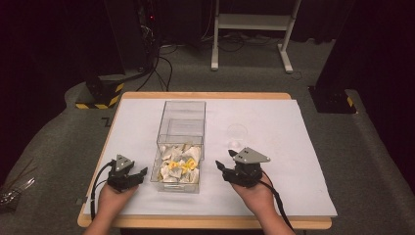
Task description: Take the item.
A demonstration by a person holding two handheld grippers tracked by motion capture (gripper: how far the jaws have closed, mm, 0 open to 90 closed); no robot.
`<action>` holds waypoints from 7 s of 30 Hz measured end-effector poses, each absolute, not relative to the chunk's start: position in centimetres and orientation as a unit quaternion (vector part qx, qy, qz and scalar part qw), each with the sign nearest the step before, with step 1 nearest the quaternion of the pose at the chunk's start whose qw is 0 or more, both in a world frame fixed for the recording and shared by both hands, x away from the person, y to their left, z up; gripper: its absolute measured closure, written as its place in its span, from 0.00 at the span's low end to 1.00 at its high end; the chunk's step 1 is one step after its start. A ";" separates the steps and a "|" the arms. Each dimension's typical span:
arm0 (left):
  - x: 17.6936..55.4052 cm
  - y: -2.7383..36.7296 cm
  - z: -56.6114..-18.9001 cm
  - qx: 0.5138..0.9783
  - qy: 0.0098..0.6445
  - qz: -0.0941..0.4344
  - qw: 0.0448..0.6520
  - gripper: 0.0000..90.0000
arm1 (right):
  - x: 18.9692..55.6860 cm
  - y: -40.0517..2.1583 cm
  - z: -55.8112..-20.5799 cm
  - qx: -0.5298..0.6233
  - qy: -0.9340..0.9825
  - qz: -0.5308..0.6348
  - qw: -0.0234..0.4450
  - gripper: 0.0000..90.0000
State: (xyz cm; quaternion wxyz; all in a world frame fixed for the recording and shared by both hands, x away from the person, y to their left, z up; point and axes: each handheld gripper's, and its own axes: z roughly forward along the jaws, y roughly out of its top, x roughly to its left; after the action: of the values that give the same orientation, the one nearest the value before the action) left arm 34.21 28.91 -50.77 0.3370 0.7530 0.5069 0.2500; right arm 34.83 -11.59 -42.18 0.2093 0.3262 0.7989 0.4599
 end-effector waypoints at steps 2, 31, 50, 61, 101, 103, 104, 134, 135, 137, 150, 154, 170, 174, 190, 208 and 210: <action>34.1 28.8 -50.8 0.753 0.507 0.251 0.337 0.43 | 34.8 -11.2 -42.0 0.324 0.799 0.463 0.206 0.45; 34.2 28.9 -50.8 0.760 0.498 0.238 0.344 0.42 | 34.2 -4.4 -40.6 0.263 0.824 0.478 0.153 0.50; 34.2 28.9 -50.8 0.761 0.496 0.235 0.345 0.42 | 33.6 -0.3 -41.7 0.225 0.853 0.452 0.132 0.57; 34.1 28.9 -50.8 0.761 0.496 0.236 0.345 0.42 | 33.7 0.8 -42.6 0.217 0.868 0.429 0.124 0.69; 34.1 28.9 -50.8 0.761 0.495 0.238 0.344 0.42 | 33.9 -0.3 -42.9 0.212 0.862 0.446 0.113 1.00; 34.1 28.9 -50.8 0.761 0.496 0.240 0.344 0.42 | 34.0 -0.5 -43.0 0.214 0.860 0.450 0.113 1.00; 34.1 28.9 -50.8 0.761 0.496 0.239 0.344 0.42 | 34.0 -0.6 -43.0 0.215 0.859 0.451 0.114 1.00; 34.1 28.9 -50.8 0.762 0.495 0.238 0.344 0.42 | 34.0 -2.3 -41.7 0.224 0.832 0.493 0.124 1.00; 34.1 28.9 -50.8 0.762 0.495 0.237 0.344 0.42 | 34.0 -2.3 -41.7 0.224 0.831 0.494 0.125 1.00; 34.1 28.9 -50.8 0.761 0.495 0.238 0.344 0.42 | 34.0 -2.2 -41.6 0.225 0.831 0.493 0.125 1.00; 34.1 28.9 -50.8 0.762 0.495 0.237 0.344 0.42 | 34.0 -2.4 -40.7 0.223 0.823 0.506 0.130 1.00; 34.1 28.9 -50.8 0.762 0.494 0.236 0.345 0.42 | 33.9 -2.5 -40.4 0.225 0.821 0.507 0.132 1.00; 34.1 28.9 -50.8 0.762 0.495 0.236 0.344 0.40 | 34.0 -3.4 -38.9 0.232 0.802 0.530 0.150 1.00; 34.1 28.9 -50.8 0.761 0.498 0.235 0.343 0.39 | 33.9 -3.8 -38.6 0.233 0.796 0.536 0.160 1.00; 34.2 28.9 -50.8 0.759 0.502 0.237 0.340 0.34 | 34.2 -6.0 -37.0 0.247 0.771 0.556 0.188 1.00; 34.2 28.9 -50.8 0.758 0.504 0.237 0.339 0.33 | 34.3 -9.0 -35.6 0.264 0.755 0.557 0.222 1.00; 34.2 28.9 -50.8 0.758 0.504 0.238 0.338 0.32 | 34.4 -9.2 -35.5 0.266 0.754 0.557 0.226 1.00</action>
State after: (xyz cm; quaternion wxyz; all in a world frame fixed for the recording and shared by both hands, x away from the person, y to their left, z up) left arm 34.21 28.91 -50.83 0.3377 0.7585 0.5042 0.2377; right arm 34.36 -9.25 -35.50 0.2256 0.2658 0.7542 0.5565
